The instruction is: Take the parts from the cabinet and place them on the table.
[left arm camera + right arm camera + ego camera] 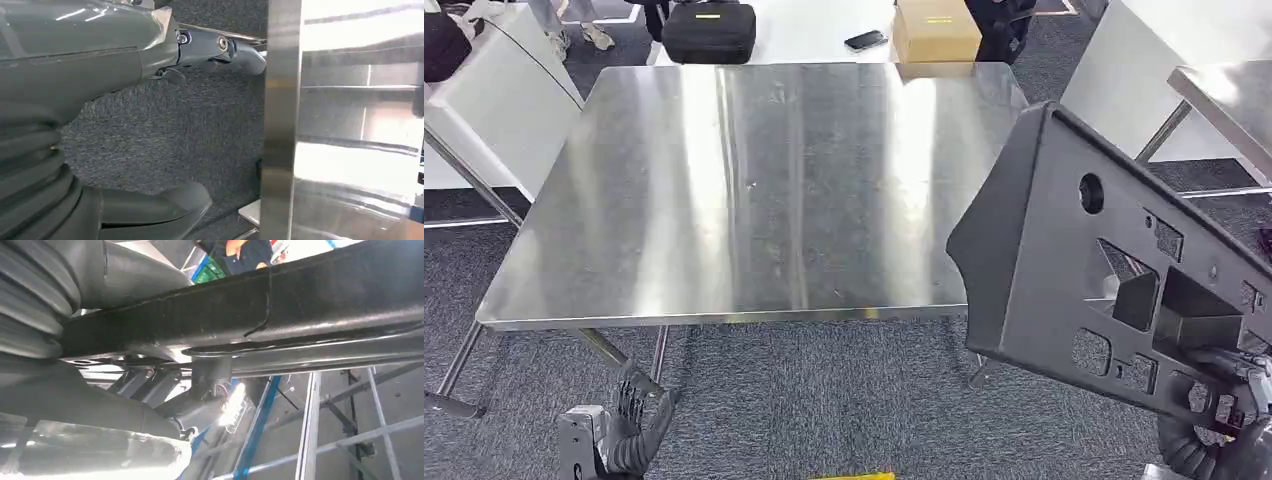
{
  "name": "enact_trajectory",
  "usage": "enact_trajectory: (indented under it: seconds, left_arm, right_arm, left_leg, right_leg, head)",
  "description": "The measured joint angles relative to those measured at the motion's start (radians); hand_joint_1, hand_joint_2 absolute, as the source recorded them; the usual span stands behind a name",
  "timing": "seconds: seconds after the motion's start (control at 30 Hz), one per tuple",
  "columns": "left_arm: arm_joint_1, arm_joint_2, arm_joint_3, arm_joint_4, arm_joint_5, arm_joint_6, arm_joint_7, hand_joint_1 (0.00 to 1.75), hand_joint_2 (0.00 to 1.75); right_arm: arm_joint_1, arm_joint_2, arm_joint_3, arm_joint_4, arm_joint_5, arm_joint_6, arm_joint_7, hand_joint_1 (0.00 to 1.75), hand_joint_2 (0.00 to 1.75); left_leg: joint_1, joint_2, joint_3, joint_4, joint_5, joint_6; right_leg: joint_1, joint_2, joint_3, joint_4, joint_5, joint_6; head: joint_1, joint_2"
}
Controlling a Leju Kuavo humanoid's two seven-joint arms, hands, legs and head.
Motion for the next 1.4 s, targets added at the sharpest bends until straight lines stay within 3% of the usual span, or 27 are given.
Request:
enact_trajectory:
  seconds: [0.07, 0.13, 0.17, 0.2, 0.27, 0.3, 0.37, 0.43, 0.5, 0.6, 0.63, 0.67, 0.73, 0.8, 0.83, 0.87, 0.93, 0.97, 1.0, 1.03, 1.1, 1.17, 1.2, 1.23, 1.3, 1.33, 1.4]
  left_arm:
    - [-0.001, -0.002, 0.001, 0.000, 0.000, -0.002, 0.004, 0.00, 1.75]
    - [-0.001, -0.006, 0.001, 0.000, -0.001, -0.002, 0.007, 0.00, 1.75]
    - [0.000, -0.006, 0.001, 0.000, -0.001, -0.002, 0.007, 0.00, 1.75]
    - [0.000, -0.006, 0.001, 0.000, -0.001, -0.002, 0.007, 0.00, 1.75]
    - [0.000, -0.009, 0.002, 0.000, -0.002, -0.002, 0.007, 0.00, 1.75]
    - [-0.001, -0.009, 0.002, 0.000, -0.003, -0.002, 0.007, 0.00, 1.75]
    - [-0.003, -0.010, 0.002, 0.000, -0.005, -0.002, 0.007, 0.00, 1.75]
    - [-0.004, -0.010, 0.001, 0.000, -0.005, -0.001, 0.007, 0.00, 1.75]
    - [-0.004, -0.010, 0.001, -0.001, -0.005, 0.000, 0.007, 0.00, 1.75]
    - [-0.004, -0.010, 0.000, 0.000, -0.005, 0.000, 0.007, 0.00, 1.75]
    - [-0.002, -0.010, 0.000, 0.000, -0.005, 0.000, 0.007, 0.00, 1.75]
    - [-0.001, -0.010, 0.000, 0.001, -0.005, 0.000, 0.007, 0.00, 1.75]
    - [0.000, -0.010, 0.000, 0.001, -0.005, 0.000, 0.007, 0.00, 1.75]
    - [-0.001, -0.008, 0.000, 0.001, -0.005, 0.000, 0.007, 0.00, 1.75]
    - [-0.001, -0.007, 0.001, 0.001, -0.005, 0.000, 0.007, 0.00, 1.75]
    - [-0.003, -0.008, 0.000, 0.001, -0.005, 0.000, 0.006, 0.00, 1.75]
    - [-0.002, -0.008, 0.000, 0.001, -0.005, 0.000, 0.007, 0.00, 1.75]
    - [-0.003, -0.008, 0.000, 0.001, -0.005, 0.000, 0.007, 0.00, 1.75]
    - [0.000, -0.010, 0.001, 0.000, -0.005, 0.000, 0.007, 0.00, 1.75]
    - [0.004, -0.009, 0.003, 0.000, -0.005, 0.003, 0.006, 0.00, 1.75]
    - [0.009, -0.012, 0.003, 0.001, -0.004, 0.001, 0.008, 0.00, 1.75]
    - [0.013, -0.013, 0.004, 0.001, -0.004, 0.001, 0.008, 0.00, 1.75]
    - [0.016, -0.013, 0.004, 0.001, -0.004, 0.002, 0.008, 0.00, 1.75]
    - [0.020, -0.013, 0.005, 0.001, -0.003, 0.002, 0.008, 0.00, 1.75]
    - [0.029, -0.014, 0.004, 0.002, 0.004, 0.005, 0.008, 0.00, 1.75]
    - [0.031, -0.013, 0.005, 0.002, 0.004, 0.005, 0.008, 0.00, 1.75]
    - [0.037, -0.013, 0.005, 0.002, 0.006, 0.005, 0.008, 0.00, 1.75]
  right_arm:
    - [0.000, -0.002, -0.004, -0.002, 0.000, 0.000, 0.000, 1.69, 1.75]
    - [0.009, -0.001, -0.005, -0.002, 0.002, 0.000, 0.001, 1.69, 1.75]
    - [0.010, -0.001, -0.006, -0.002, 0.002, 0.000, 0.002, 1.69, 1.75]
    - [0.010, -0.001, -0.008, -0.002, 0.005, 0.000, 0.004, 1.69, 1.75]
    - [0.010, -0.001, -0.008, -0.003, 0.011, 0.000, 0.006, 1.69, 1.75]
    - [0.009, 0.000, -0.008, -0.002, 0.014, 0.000, 0.008, 1.69, 1.75]
    - [0.012, 0.001, -0.008, -0.005, 0.014, 0.000, 0.009, 1.69, 1.75]
    - [0.012, 0.001, -0.009, -0.005, 0.014, 0.000, 0.012, 1.69, 1.75]
    - [0.014, 0.001, -0.010, -0.008, 0.015, 0.000, 0.013, 1.69, 1.75]
    - [0.014, 0.001, -0.010, -0.008, 0.015, 0.000, 0.013, 1.69, 1.75]
    - [0.014, 0.001, -0.010, -0.008, 0.015, 0.000, 0.013, 1.69, 1.75]
    - [0.014, 0.001, -0.010, -0.008, 0.015, 0.000, 0.013, 1.69, 1.75]
    - [0.014, 0.001, -0.010, -0.008, 0.015, 0.000, 0.014, 1.69, 1.75]
    - [0.014, 0.001, -0.010, -0.008, 0.015, 0.000, 0.014, 1.69, 1.75]
    - [0.013, 0.001, -0.010, -0.008, 0.015, 0.000, 0.014, 1.69, 1.75]
    - [0.014, 0.001, -0.010, -0.008, 0.015, 0.000, 0.014, 1.69, 1.75]
    - [0.014, 0.001, -0.010, -0.008, 0.015, 0.000, 0.015, 1.69, 1.75]
    - [0.012, -0.001, -0.010, -0.011, 0.015, 0.000, 0.015, 1.69, 1.75]
    - [0.014, -0.002, -0.010, -0.012, 0.015, 0.000, 0.016, 1.69, 1.75]
    - [0.013, -0.003, -0.011, -0.013, 0.015, 0.000, 0.016, 1.69, 1.75]
    - [0.014, -0.004, -0.011, -0.013, 0.015, 0.000, 0.016, 1.69, 1.75]
    - [0.014, -0.004, -0.011, -0.012, 0.014, 0.000, 0.016, 1.69, 1.75]
    - [0.013, -0.004, -0.011, -0.012, 0.014, 0.000, 0.016, 1.69, 1.75]
    - [0.013, -0.004, -0.011, -0.012, 0.014, 0.000, 0.016, 1.69, 1.75]
    - [0.013, -0.005, -0.011, -0.012, 0.016, 0.000, 0.017, 1.69, 1.75]
    - [0.012, -0.005, -0.011, -0.011, 0.016, 0.000, 0.017, 1.69, 1.75]
    - [0.011, -0.006, -0.010, -0.011, 0.016, 0.000, 0.021, 1.69, 1.75]
  left_leg:
    - [0.003, 0.003, 0.005, 0.000, -0.002, 0.002]
    - [0.003, 0.003, 0.006, 0.002, -0.007, -0.001]
    - [0.005, 0.002, 0.010, 0.002, -0.011, -0.004]
    - [0.008, 0.001, 0.016, 0.002, -0.015, -0.009]
    - [0.015, 0.000, 0.034, 0.003, -0.027, -0.022]
    - [0.010, 0.000, 0.037, 0.005, -0.036, -0.034]
    - [0.003, -0.001, 0.040, 0.006, -0.046, -0.045]
    - [0.008, 0.001, 0.045, 0.001, -0.050, -0.052]
    - [0.015, 0.001, 0.031, 0.036, -0.071, -0.064]
    - [0.015, 0.001, -0.097, 0.267, -0.168, -0.070]
    - [0.015, 0.000, -0.152, 0.345, -0.181, -0.068]
    - [0.015, 0.000, -0.172, 0.355, -0.164, -0.065]
    - [0.012, 0.000, -0.144, 0.250, -0.069, -0.052]
    - [0.004, -0.003, -0.070, 0.065, 0.035, -0.023]
    - [0.000, 0.000, -0.058, 0.049, 0.010, -0.015]
    - [-0.004, 0.001, -0.055, 0.043, 0.006, -0.021]
    - [-0.012, -0.001, -0.054, 0.041, 0.003, -0.016]
    - [-0.007, -0.002, -0.037, 0.027, 0.003, -0.014]
    - [0.001, 0.000, -0.020, 0.014, 0.010, -0.014]
    - [0.004, 0.002, -0.010, 0.007, 0.008, -0.007]
    - [0.005, -0.001, -0.005, 0.006, 0.000, -0.002]
    - [0.006, -0.007, 0.000, 0.007, -0.009, -0.003]
    - [0.007, -0.010, 0.008, 0.007, -0.015, -0.006]
    - [0.010, -0.013, 0.019, 0.007, -0.023, -0.010]
    - [0.014, -0.017, 0.041, 0.008, -0.040, -0.024]
    - [0.003, -0.022, 0.043, 0.014, -0.052, -0.033]
    - [0.000, -0.024, 0.048, 0.012, -0.064, -0.041]
  right_leg:
    - [0.000, 0.001, -0.083, 0.158, -0.064, -0.010]
    - [-0.004, 0.000, -0.166, 0.296, -0.100, -0.006]
    - [-0.006, 0.000, -0.170, 0.290, -0.087, 0.003]
    - [-0.009, 0.000, -0.149, 0.238, -0.056, 0.017]
    - [-0.018, -0.004, -0.053, 0.040, 0.030, 0.045]
    - [-0.024, -0.016, -0.027, -0.022, 0.047, 0.048]
    - [-0.014, -0.005, -0.019, -0.018, 0.040, 0.009]
    - [-0.009, -0.003, -0.022, -0.016, 0.034, -0.007]
    - [-0.018, -0.001, -0.012, -0.019, 0.030, -0.025]
    - [-0.010, -0.001, -0.003, -0.018, 0.019, -0.044]
    - [-0.005, -0.001, 0.001, -0.018, 0.015, -0.050]
    - [-0.001, -0.001, 0.007, -0.018, 0.011, -0.055]
    - [0.005, 0.003, 0.026, -0.018, -0.002, -0.054]
    - [0.007, 0.006, 0.037, -0.020, -0.016, -0.053]
    - [0.018, 0.005, 0.040, -0.018, -0.024, -0.046]
    - [0.012, 0.008, 0.038, -0.018, -0.027, -0.040]
    - [0.006, 0.007, 0.041, -0.022, -0.032, -0.030]
    - [0.015, 0.006, 0.054, -0.027, -0.037, -0.022]
    - [0.011, 0.003, 0.052, -0.013, -0.042, -0.019]
    - [0.013, 0.003, 0.029, 0.038, -0.064, -0.023]
    - [0.009, 0.003, -0.077, 0.209, -0.120, -0.027]
    - [0.000, 0.003, -0.161, 0.312, -0.131, -0.014]
    - [-0.004, 0.003, -0.164, 0.293, -0.109, 0.000]
    - [-0.009, 0.002, -0.141, 0.221, -0.062, 0.019]
    - [-0.022, -0.010, -0.057, 0.020, 0.033, 0.051]
    - [-0.019, -0.024, -0.046, -0.014, 0.045, 0.047]
    - [-0.012, -0.020, -0.043, -0.010, 0.045, 0.011]
  head:
    - [0.006, 0.000]
    - [0.006, 0.000]
    - [0.005, 0.000]
    - [0.005, 0.000]
    - [0.005, 0.000]
    - [0.011, 0.000]
    - [0.005, 0.000]
    - [0.005, 0.000]
    - [0.002, 0.000]
    - [-0.002, 0.000]
    - [-0.003, 0.000]
    - [-0.002, 0.000]
    - [-0.003, 0.000]
    - [-0.003, 0.000]
    - [0.005, 0.000]
    - [0.001, 0.000]
    - [0.002, 0.000]
    - [0.002, 0.000]
    - [0.003, 0.000]
    - [0.003, 0.000]
    - [0.003, 0.000]
    - [0.003, 0.000]
    - [0.002, 0.000]
    - [0.003, 0.000]
    - [0.004, 0.000]
    - [0.009, 0.000]
    - [-0.003, 0.000]
